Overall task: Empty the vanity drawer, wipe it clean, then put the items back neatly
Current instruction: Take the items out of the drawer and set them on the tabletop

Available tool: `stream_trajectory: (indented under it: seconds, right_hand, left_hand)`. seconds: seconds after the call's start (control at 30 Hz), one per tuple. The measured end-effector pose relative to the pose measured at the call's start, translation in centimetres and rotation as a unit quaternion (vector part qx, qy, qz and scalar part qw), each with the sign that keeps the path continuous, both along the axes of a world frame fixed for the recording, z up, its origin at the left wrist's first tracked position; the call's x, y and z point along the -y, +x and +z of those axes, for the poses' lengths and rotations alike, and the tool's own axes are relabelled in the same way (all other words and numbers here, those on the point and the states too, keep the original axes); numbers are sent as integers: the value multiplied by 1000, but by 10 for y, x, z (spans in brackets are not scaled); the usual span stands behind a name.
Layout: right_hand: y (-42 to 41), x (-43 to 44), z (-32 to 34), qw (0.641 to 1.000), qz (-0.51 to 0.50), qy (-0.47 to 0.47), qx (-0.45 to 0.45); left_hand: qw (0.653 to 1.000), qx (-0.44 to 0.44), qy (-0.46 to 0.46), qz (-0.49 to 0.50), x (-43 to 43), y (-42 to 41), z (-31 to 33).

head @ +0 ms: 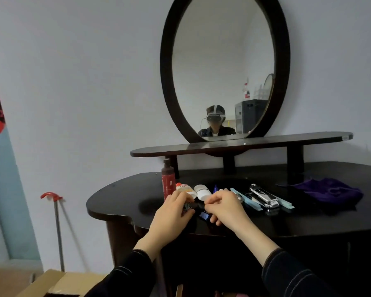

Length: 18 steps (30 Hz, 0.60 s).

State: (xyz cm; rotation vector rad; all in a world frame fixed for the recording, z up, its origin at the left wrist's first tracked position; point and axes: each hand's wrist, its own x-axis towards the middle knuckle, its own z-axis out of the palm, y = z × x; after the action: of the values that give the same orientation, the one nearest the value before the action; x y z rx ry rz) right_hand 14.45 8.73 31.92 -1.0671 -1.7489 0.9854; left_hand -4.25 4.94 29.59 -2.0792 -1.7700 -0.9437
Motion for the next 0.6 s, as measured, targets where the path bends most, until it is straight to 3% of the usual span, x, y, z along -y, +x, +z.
stream_trajectory:
  seconds: [0.37,0.5,0.6]
  right_hand:
    - [5,5,-3,996,-27,-6,-85]
    - [12,16,-7,988,-94,33,-116]
    - [19,32,-11,986,-84,63,-127]
  left_hand:
    - [998,59,33,-3,15,2,-5]
    - [994,86,58,-13,27,3,-10]
    - [990,113,79,-21,37,5,-12]
